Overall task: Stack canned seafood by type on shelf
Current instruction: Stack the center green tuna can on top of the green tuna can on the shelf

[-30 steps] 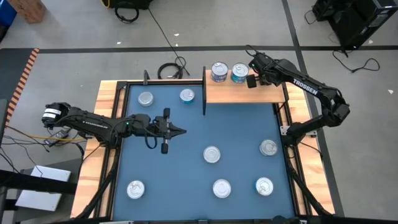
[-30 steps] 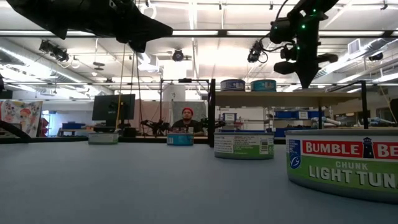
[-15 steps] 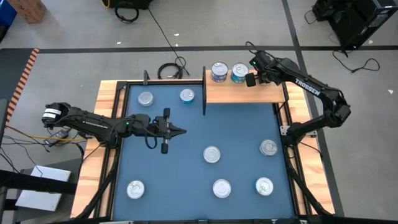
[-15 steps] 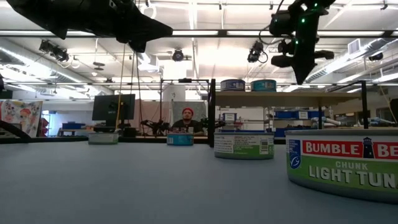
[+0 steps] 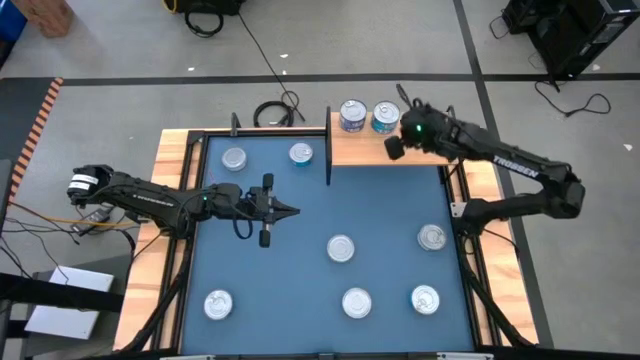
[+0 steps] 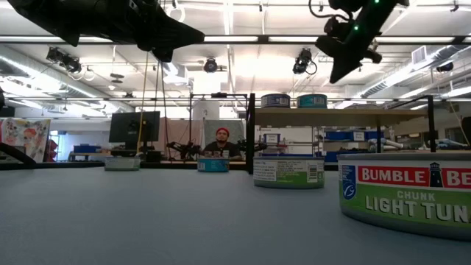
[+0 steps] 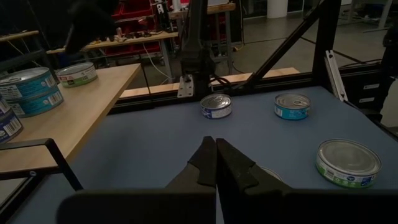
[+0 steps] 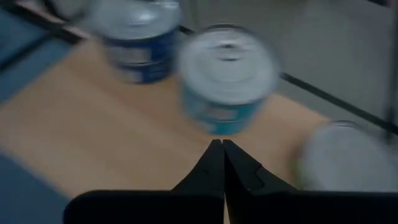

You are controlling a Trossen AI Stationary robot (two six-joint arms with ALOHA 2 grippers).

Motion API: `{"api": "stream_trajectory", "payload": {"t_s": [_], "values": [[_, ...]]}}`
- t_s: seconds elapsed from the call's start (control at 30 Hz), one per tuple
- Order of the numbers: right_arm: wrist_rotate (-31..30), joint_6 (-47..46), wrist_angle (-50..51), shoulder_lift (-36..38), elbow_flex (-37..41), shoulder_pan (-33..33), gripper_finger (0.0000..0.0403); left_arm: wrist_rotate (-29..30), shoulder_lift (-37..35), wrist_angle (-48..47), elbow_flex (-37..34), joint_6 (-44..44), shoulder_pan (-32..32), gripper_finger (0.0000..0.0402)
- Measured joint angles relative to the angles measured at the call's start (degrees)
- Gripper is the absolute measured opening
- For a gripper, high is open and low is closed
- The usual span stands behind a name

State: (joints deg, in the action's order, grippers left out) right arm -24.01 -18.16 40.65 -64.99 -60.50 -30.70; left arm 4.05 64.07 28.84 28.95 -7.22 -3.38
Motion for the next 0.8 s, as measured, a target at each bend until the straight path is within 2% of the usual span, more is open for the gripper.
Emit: {"api": "stream_trajectory", "payload": {"t_s": [0.1, 0.27, 0.47, 0.8], "values": [[2.79, 0.12, -7.73, 3.08, 6.52, 3.09, 0.0002, 0.00, 0.00, -0.02, 0.00, 0.01, 0.00, 0.0001], [3.12, 2.29, -19.61, 7.61, 15.65, 9.01, 0.0002, 0.00, 0.00, 0.00, 0.00, 0.00, 0.00, 0.0001], [-0.42, 2.91, -30.24, 11.25, 23.33, 17.43, 0.0002, 0.00, 0.00, 0.06, 0.00, 0.00, 0.00, 0.0001], [-3.60, 7.63, -49.05, 11.67, 33.46, 32.26, 0.0003, -0.06, -0.02, 3.80, 0.00, 2.85, 0.00, 0.0001]]}}
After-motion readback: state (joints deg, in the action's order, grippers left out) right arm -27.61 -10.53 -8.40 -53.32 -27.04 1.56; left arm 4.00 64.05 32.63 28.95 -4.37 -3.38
